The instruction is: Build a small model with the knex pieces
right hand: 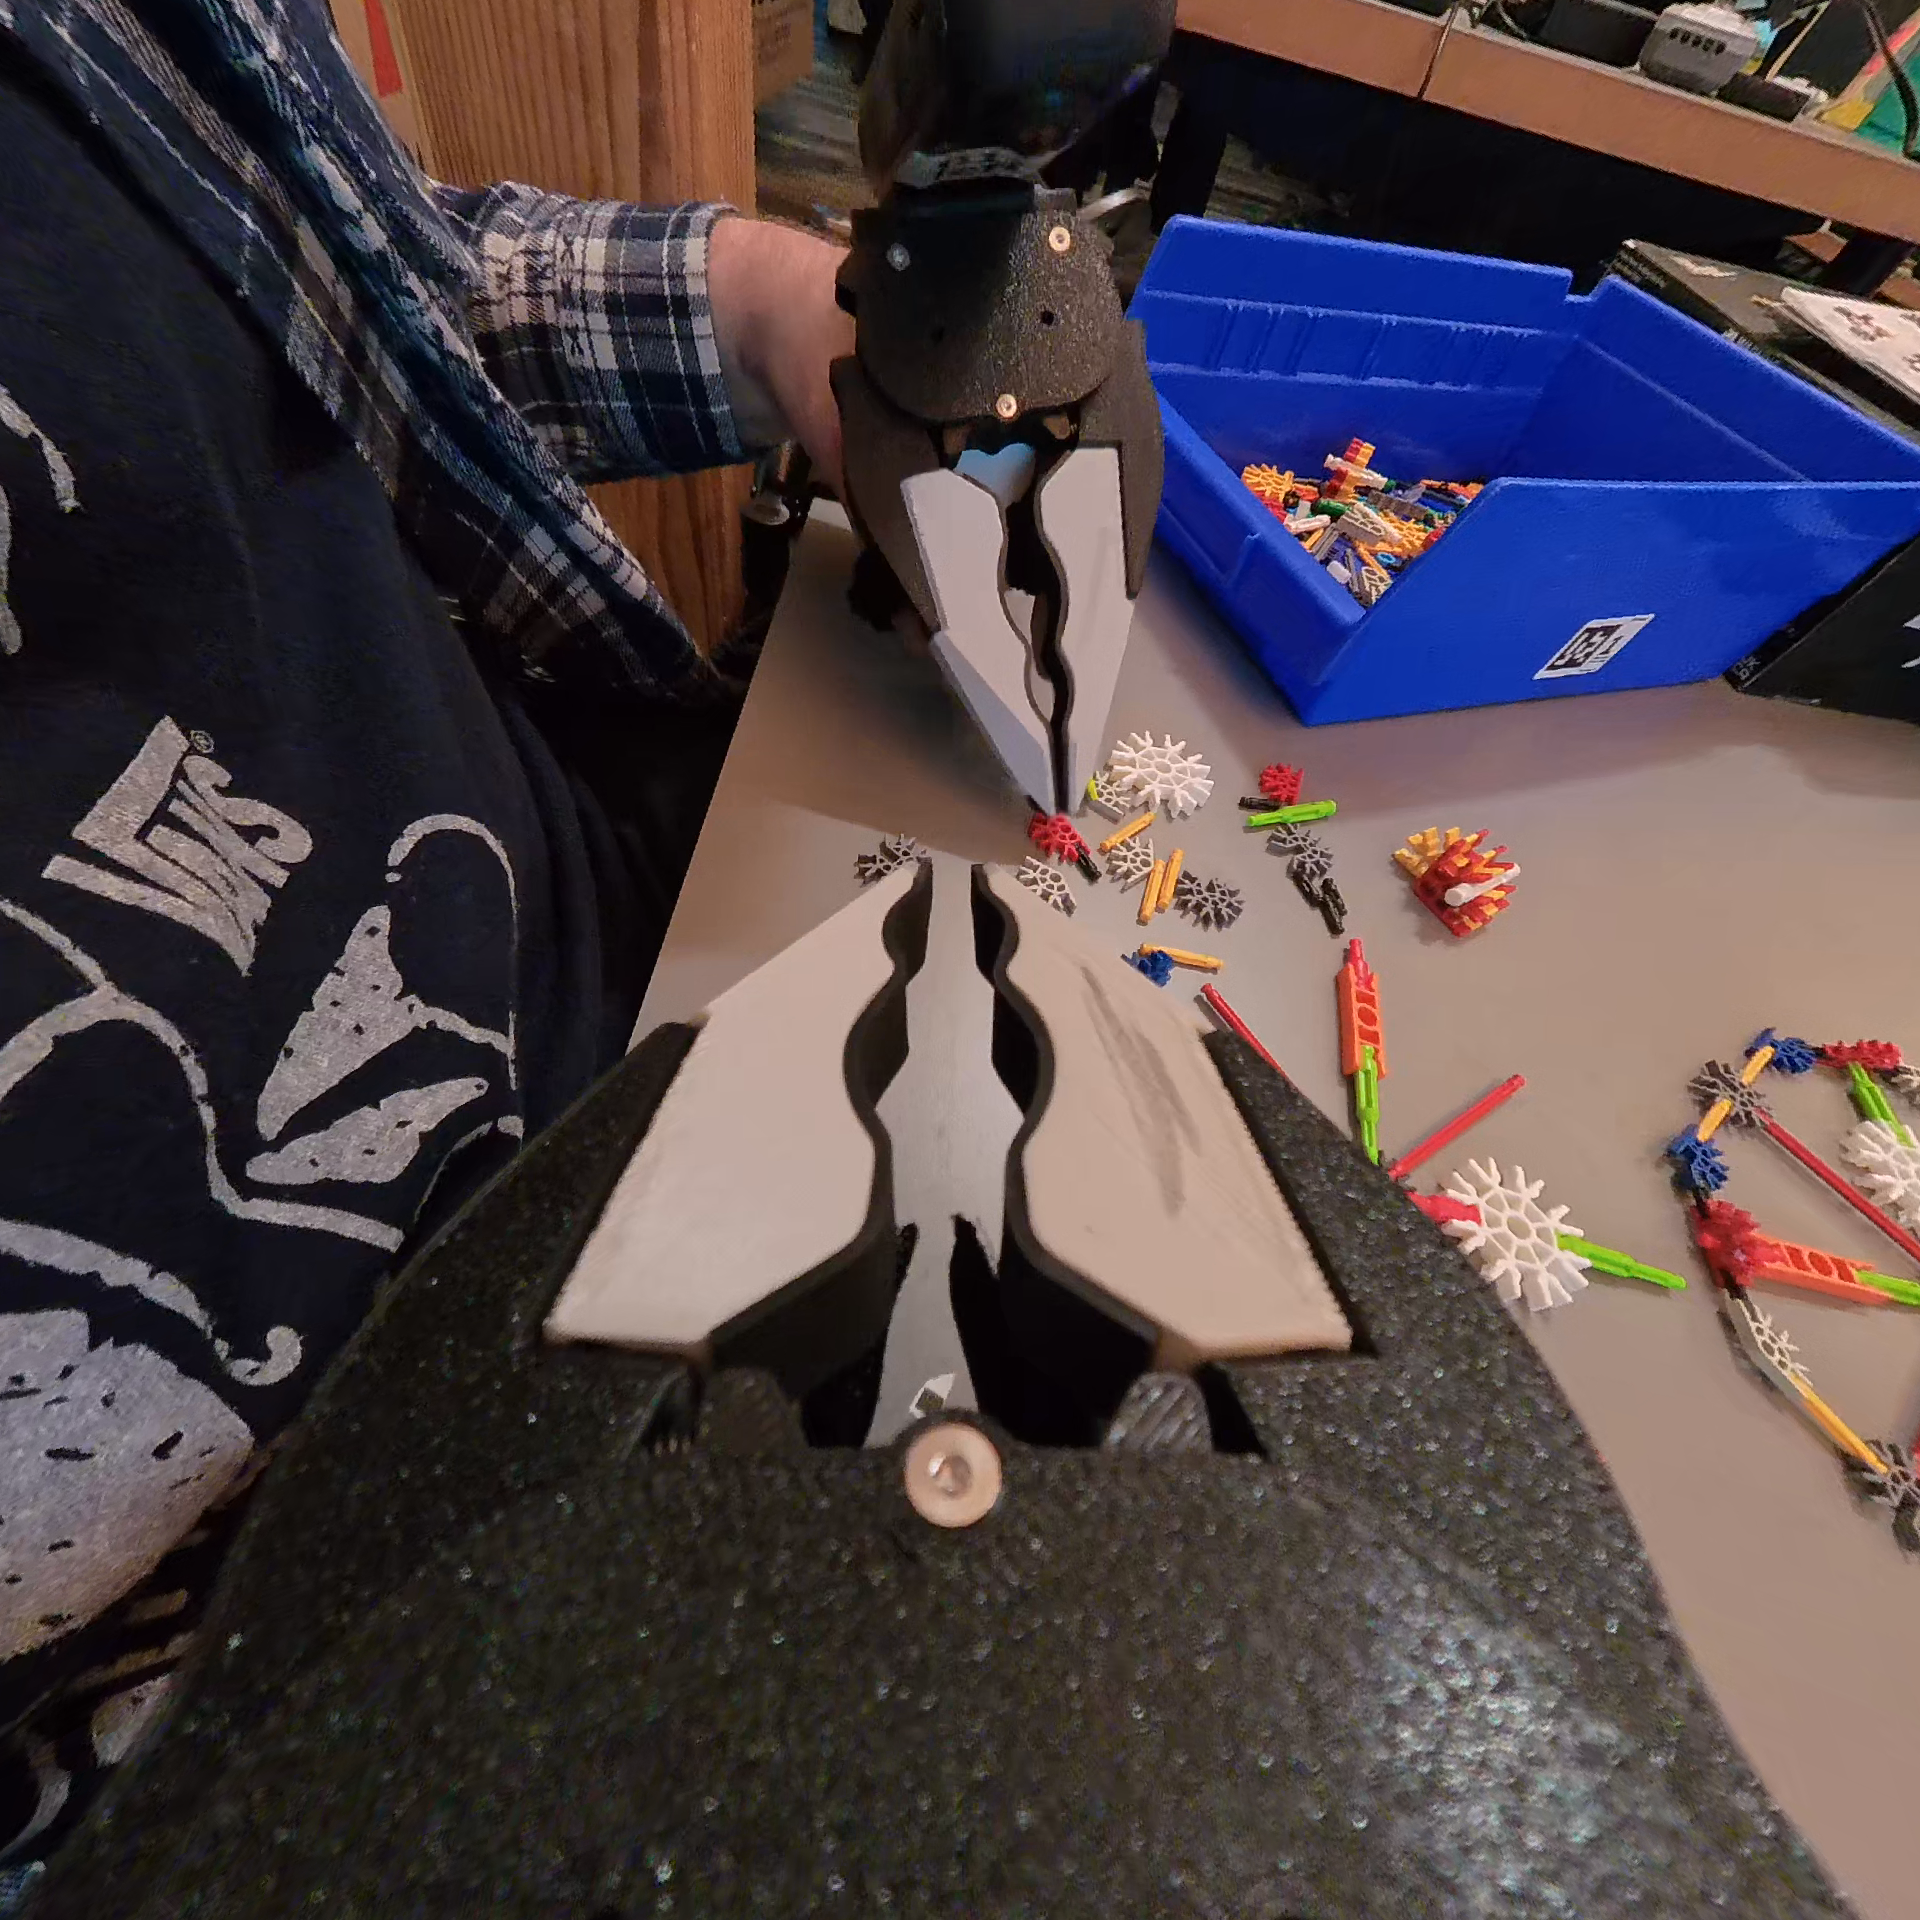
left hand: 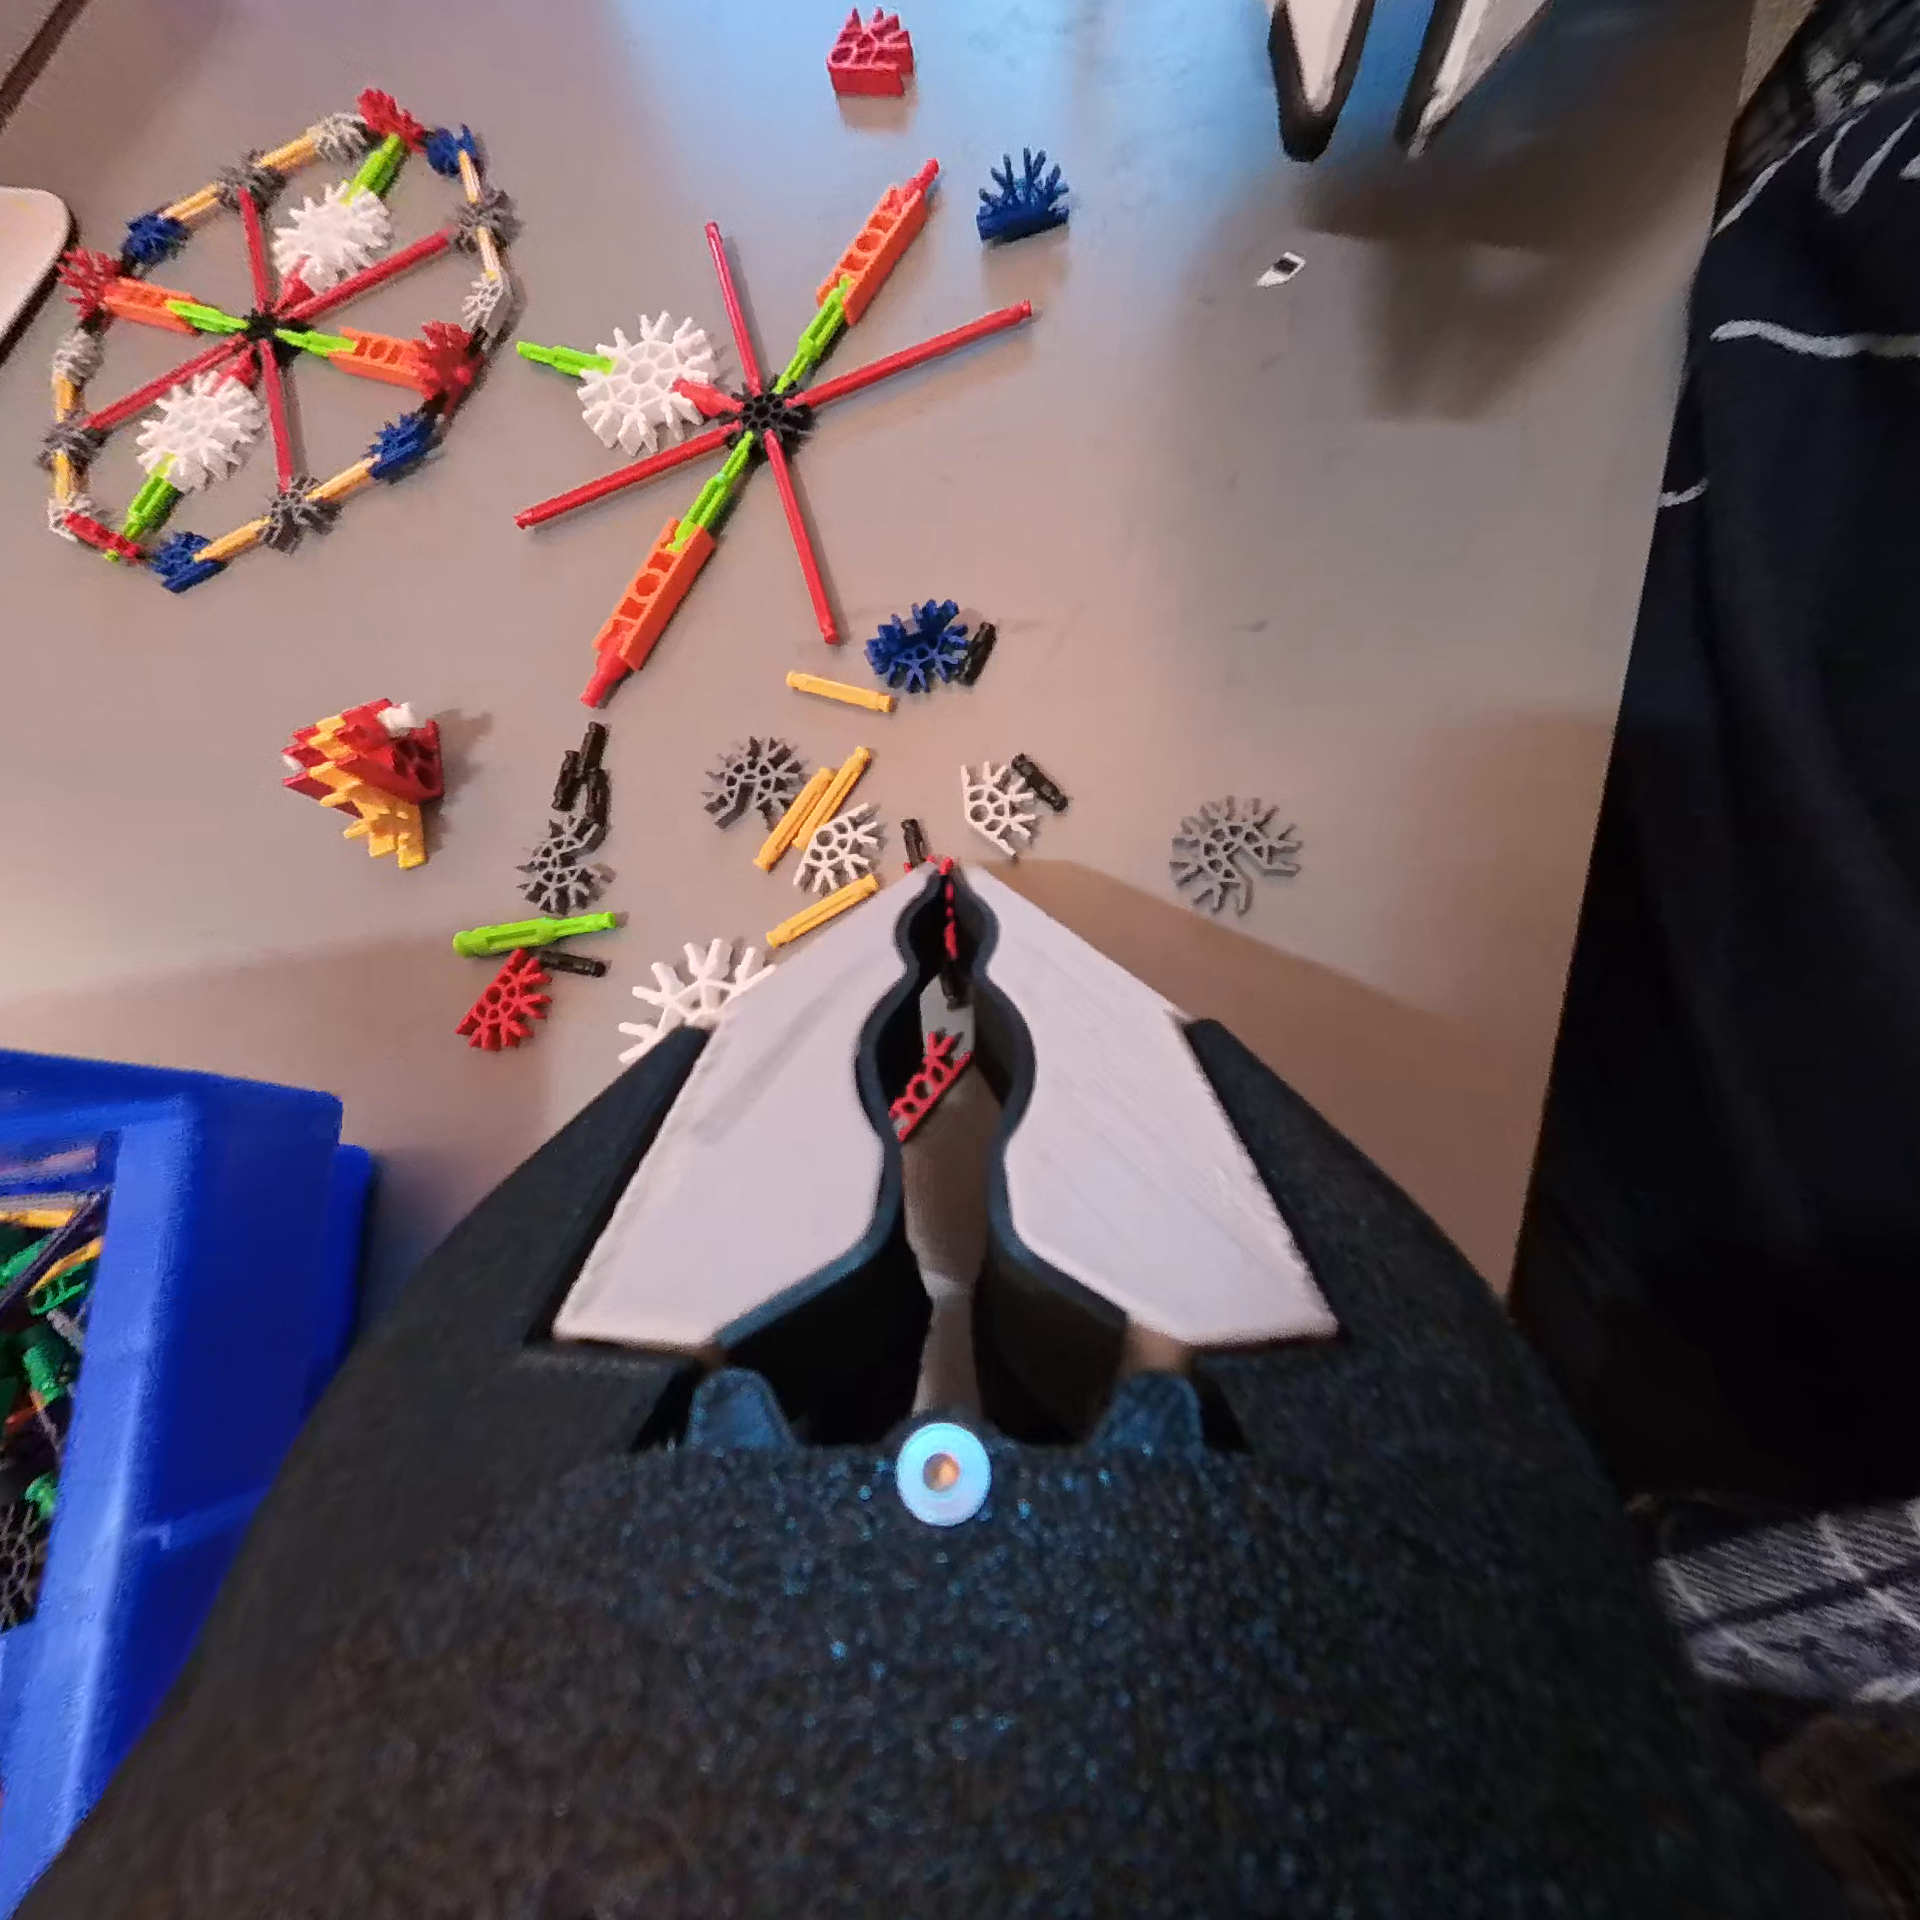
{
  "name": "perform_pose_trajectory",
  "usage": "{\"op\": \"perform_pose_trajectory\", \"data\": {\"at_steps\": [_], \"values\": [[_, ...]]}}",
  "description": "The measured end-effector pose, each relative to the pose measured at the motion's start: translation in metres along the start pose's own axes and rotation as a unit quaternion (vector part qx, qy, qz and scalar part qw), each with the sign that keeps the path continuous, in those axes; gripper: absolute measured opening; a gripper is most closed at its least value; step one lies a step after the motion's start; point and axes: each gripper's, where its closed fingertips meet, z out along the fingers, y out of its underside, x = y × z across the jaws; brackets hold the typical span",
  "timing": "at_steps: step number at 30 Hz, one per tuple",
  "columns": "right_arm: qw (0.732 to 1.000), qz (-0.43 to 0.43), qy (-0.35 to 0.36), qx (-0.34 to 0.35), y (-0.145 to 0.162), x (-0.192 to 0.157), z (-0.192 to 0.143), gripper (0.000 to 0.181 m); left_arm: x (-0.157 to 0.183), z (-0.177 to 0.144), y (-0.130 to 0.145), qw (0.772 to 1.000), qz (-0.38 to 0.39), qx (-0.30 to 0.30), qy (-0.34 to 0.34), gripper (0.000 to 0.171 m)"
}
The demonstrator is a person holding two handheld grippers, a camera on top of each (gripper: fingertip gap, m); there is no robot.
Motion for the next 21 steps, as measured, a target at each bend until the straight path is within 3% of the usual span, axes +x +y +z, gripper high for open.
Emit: {"op": "perform_pose_trajectory", "data": {"at_steps": [2,4,16,21], "values": [[1.0,0.001,0.0,0.001,0.0,0.0,0.0,0.007,-0.004,-0.001,0.001,1.0,-0.01,-0.006,-0.008,0.018],[1.0,0.001,-0.001,0.001,0.0,0.0,0.001,0.007,-0.004,0.002,0.006,1.0,-0.01,-0.021,-0.008,0.021],[1.0,0.002,0.006,0.003,0.001,0.003,-0.001,0.007,-0.003,0.007,0.007,0.999,-0.035,-0.025,0.003,0.013],[0.998,-0.014,0.053,-0.015,0.003,0.015,0.002,0.018,-0.006,-0.002,-0.012,0.997,-0.075,0.032,0.001,0.013]]}}
